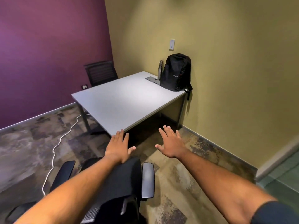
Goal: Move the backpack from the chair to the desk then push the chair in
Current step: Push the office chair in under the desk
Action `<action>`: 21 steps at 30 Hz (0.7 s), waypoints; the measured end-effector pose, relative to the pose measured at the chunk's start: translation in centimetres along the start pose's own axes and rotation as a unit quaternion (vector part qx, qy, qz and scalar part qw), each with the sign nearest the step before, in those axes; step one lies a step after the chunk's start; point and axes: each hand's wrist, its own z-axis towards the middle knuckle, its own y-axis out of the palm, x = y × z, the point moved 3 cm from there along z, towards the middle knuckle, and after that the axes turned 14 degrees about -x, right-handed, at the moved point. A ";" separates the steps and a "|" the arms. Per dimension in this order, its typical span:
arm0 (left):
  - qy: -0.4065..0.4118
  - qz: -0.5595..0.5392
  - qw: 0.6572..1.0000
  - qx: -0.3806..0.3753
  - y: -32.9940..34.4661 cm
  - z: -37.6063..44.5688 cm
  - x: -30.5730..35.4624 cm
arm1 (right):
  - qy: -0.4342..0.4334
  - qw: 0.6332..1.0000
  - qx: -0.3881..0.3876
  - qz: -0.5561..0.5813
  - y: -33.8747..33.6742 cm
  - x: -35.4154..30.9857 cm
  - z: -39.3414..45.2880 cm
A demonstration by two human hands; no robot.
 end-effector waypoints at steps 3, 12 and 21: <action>-0.006 -0.008 1.000 0.007 1.4 -3.4 -0.4 | -0.006 1.000 0.001 0.000 0.8 -1.7 -2.6; -0.030 -0.032 0.999 -0.014 5.9 -10.8 -3.7 | -0.045 0.999 -0.008 0.000 3.6 -8.2 -7.7; -0.025 -0.072 0.995 -0.065 12.8 -14.4 -12.0 | -0.008 0.998 -0.052 0.029 8.6 -15.1 -9.3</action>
